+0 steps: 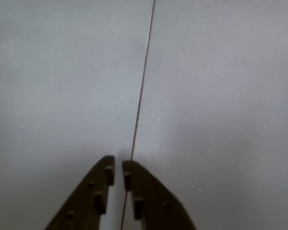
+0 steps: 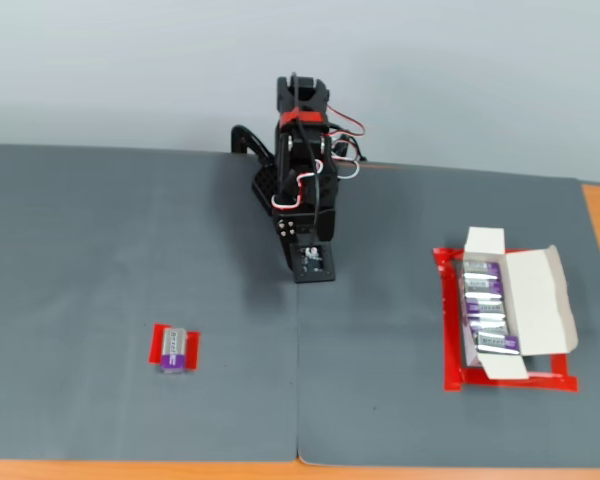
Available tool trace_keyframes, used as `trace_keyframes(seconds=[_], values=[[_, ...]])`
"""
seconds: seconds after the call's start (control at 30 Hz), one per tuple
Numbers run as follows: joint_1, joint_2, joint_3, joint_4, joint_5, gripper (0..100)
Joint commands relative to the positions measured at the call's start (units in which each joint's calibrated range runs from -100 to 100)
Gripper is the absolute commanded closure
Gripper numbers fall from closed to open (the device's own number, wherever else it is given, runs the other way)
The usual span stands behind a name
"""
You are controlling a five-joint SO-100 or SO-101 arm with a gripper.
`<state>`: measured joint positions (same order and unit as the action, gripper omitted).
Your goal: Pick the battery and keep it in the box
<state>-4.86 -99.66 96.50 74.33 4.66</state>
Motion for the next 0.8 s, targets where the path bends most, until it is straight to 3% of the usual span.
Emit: trace_keyframes(seconds=[0.0, 0.63, 0.77], values=[[0.13, 0.34, -3.73, 0.06, 0.00, 98], [0.05, 1.61, -4.28, -0.37, 0.31, 98], [0.57, 7.29, -5.09, -5.49, 0.31, 98]])
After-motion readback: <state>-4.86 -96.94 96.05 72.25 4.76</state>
